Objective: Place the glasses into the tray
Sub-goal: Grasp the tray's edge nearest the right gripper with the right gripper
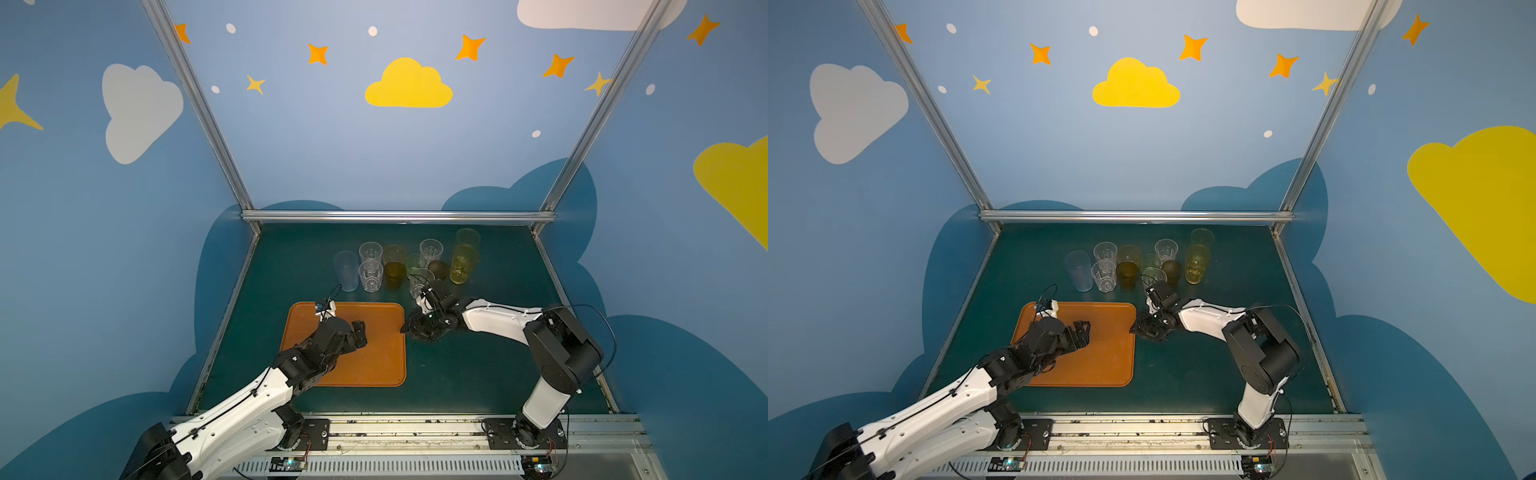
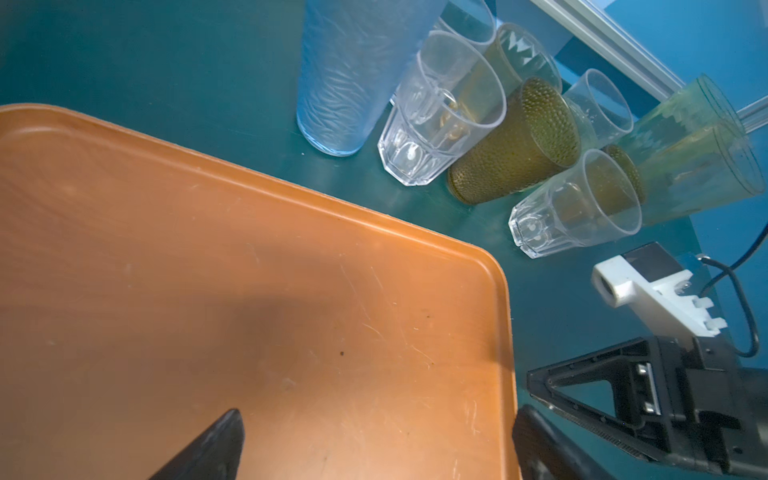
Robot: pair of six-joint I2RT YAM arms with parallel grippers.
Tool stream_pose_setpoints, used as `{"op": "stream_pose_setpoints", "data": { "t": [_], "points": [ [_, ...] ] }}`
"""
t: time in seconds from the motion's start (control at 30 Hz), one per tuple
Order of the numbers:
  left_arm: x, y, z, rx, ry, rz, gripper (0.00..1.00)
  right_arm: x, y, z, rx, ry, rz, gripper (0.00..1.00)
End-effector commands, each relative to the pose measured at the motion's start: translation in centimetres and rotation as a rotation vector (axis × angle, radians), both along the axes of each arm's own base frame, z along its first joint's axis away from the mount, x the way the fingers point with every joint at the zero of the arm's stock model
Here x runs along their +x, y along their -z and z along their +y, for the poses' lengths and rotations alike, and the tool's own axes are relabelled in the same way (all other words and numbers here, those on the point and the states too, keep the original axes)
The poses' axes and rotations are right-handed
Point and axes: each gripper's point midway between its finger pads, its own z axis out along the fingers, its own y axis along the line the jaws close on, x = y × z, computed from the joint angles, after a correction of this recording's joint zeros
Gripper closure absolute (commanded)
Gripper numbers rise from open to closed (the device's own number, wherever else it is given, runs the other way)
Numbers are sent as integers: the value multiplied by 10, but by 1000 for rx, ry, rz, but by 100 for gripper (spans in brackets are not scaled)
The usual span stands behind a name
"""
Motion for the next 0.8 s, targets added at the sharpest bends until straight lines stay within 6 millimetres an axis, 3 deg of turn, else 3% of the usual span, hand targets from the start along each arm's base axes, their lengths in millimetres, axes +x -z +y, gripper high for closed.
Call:
{"op": "stream_pose_setpoints", "data": {
  "t": [0.0, 0.77],
  "points": [
    [2, -4, 8, -13, -37, -32, 0, 3, 2, 7, -7, -5, -2, 58],
    [-3, 7, 16, -3, -51, -16, 0, 3, 30, 2, -147, -30, 18, 74]
  ]
}}
